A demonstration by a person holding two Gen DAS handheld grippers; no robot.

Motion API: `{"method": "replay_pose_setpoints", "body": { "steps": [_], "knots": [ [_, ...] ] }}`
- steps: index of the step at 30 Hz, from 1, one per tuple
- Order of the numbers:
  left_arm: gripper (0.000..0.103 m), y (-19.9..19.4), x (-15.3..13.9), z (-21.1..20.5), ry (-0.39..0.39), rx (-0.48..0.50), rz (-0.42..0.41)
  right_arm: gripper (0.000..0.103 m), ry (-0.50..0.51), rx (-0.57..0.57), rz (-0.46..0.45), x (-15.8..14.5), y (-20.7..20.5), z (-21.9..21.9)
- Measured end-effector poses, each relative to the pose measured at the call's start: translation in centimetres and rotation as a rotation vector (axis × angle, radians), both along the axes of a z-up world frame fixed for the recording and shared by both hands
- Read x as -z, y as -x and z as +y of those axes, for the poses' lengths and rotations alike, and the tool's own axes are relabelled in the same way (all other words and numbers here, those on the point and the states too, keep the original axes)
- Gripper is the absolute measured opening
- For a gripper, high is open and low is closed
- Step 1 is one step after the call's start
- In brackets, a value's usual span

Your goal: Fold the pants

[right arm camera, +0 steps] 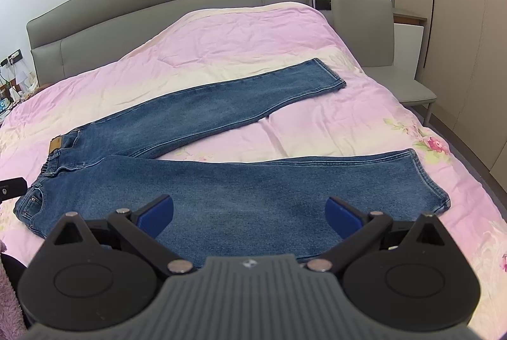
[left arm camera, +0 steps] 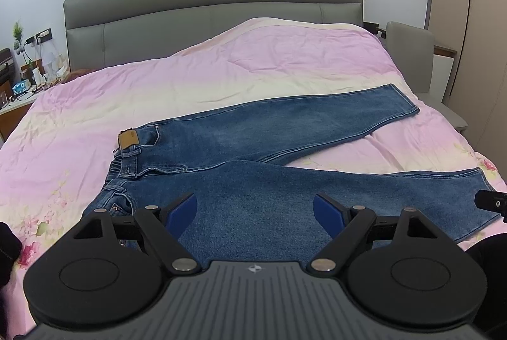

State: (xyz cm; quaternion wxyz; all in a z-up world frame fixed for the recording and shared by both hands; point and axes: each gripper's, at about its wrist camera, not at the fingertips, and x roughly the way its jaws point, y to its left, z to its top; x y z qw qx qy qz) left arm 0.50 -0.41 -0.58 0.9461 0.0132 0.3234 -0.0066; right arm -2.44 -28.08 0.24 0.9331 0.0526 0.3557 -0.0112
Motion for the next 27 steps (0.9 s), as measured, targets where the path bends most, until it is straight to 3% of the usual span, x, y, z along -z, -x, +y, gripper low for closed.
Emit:
{"method": "replay_pose_setpoints", "body": {
  "steps": [11, 17, 24, 27],
  "knots": [
    [0.098, -0.2, -0.2, 0.2, -0.025, 0.034, 0.011, 0.098, 0.007, -0.005, 0.001, 0.0, 0.1, -0.6],
    [0.093, -1.3, -0.3, 1.6, -0.152, 0.094, 0.013, 0.097, 0.051, -0.020, 0.005, 1.2, -0.6, -1.7],
    [0.087, -3.2, 0.5, 4.7, -0.260, 0.227, 0.093, 0.073, 0.079, -0.142, 0.065, 4.0, -2.3, -4.3],
    [0.087, -3.8, 1.0, 6.5, -0.322, 0.334, 0.126, 0.071, 0.152, -0.174, 0.121, 4.9, -3.5, -5.5]
  ]
}}
